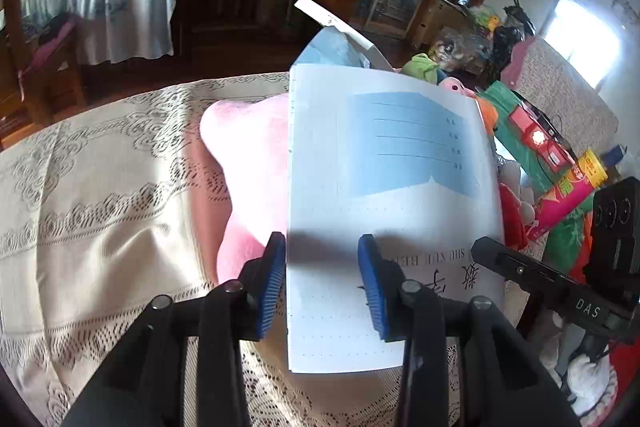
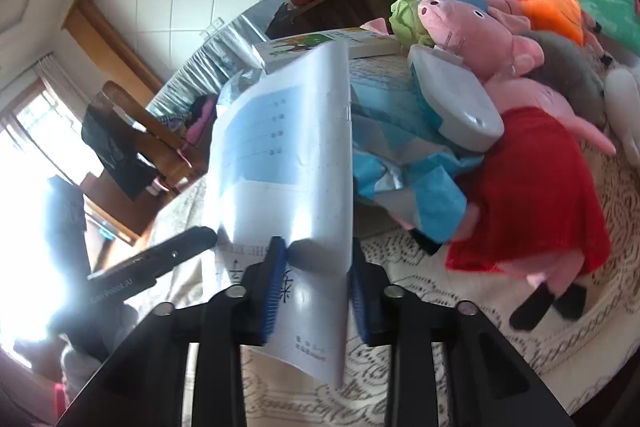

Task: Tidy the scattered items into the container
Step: 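Lift the white exercise book off the toy pile with both grippers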

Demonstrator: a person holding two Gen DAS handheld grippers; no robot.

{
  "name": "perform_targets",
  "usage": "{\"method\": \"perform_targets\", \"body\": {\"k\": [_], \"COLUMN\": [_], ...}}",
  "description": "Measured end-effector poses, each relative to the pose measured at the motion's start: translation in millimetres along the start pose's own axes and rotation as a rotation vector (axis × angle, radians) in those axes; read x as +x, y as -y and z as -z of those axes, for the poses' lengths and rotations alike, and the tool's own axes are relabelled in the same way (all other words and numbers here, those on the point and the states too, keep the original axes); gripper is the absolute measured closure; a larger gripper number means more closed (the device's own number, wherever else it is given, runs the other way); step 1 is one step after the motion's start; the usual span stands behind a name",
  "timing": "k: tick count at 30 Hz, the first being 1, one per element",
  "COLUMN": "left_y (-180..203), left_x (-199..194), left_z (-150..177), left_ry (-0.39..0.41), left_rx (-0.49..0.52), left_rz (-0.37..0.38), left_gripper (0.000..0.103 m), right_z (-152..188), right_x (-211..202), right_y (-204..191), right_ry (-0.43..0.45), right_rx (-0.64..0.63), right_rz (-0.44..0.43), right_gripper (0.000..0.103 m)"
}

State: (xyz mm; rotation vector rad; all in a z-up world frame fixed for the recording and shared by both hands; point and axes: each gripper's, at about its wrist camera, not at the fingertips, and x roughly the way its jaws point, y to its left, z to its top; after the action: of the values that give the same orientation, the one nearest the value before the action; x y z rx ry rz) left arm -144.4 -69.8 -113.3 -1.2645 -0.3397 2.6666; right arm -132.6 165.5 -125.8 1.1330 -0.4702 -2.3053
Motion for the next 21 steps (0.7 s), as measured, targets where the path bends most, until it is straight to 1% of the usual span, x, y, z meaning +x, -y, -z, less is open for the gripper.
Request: {"method": "perform_targets", "body": {"k": [2, 3, 5, 6, 7, 8, 12, 13, 14, 15, 16, 17, 18, 19, 21], "left_y": [-1, -4, -11, -18, -23, -25, -25, -23, -21, -18, -16, -13, -10, -8, -6], "left_x": [3, 2, 0, -1, -2, -5, -9, -6, -2, 3, 8, 10, 12, 9, 4], "left_z": [-3, -2, -1, 1, 5, 7, 12, 11, 11, 12, 14, 16, 18, 19, 21], "left_ry": [0.002, 0.002, 0.002, -0.004, -0.002, 0.007, 0.017, 0.001, -0.015, -0.037, -0.060, -0.064, -0.068, -0.053, -0.025], "left_rx": [0.002, -0.008, -0.029, -0.051, -0.072, -0.077, -0.096, -0.094, -0.092, -0.095, -0.098, -0.096, -0.095, -0.092, -0.086], "left_rz": [0.021, 0.036, 0.067, 0.091, 0.093, 0.093, 0.099, 0.089, 0.079, 0.103, 0.127, 0.121, 0.116, 0.097, 0.060], "left_gripper": [0.063, 0.060, 0.049, 0.030, 0.006, 0.000, 0.000, 0.006, 0.015, 0.037, 0.054, 0.054, 0.057, 0.064, 0.072], "right_z": [-2, -3, -4, -4, -3, -3, -4, -4, -4, -4, -4, -3, -3, -2, -1], "right_x": [3, 4, 4, 4, 5, 5, 5, 4, 4, 3, 2, 1, 1, 1, 0], "right_y": [4, 7, 9, 9, 9, 9, 7, 7, 6, 6, 5, 5, 5, 5, 6], "right_ry": [-0.001, 0.000, 0.005, 0.004, 0.002, 0.001, 0.002, 0.001, 0.000, -0.002, -0.005, -0.008, -0.011, -0.014, -0.016], "right_rx": [0.007, 0.017, 0.027, 0.025, 0.023, 0.021, 0.021, 0.020, 0.019, 0.019, 0.014, 0.009, 0.005, 0.000, -0.010], "right_rz": [-0.004, -0.012, -0.026, -0.029, -0.031, -0.034, -0.037, -0.035, -0.034, -0.037, -0.031, -0.026, -0.015, -0.005, 0.002], "right_gripper": [0.067, 0.067, 0.067, 0.067, 0.067, 0.067, 0.067, 0.067, 0.067, 0.067, 0.066, 0.066, 0.066, 0.066, 0.066]}}
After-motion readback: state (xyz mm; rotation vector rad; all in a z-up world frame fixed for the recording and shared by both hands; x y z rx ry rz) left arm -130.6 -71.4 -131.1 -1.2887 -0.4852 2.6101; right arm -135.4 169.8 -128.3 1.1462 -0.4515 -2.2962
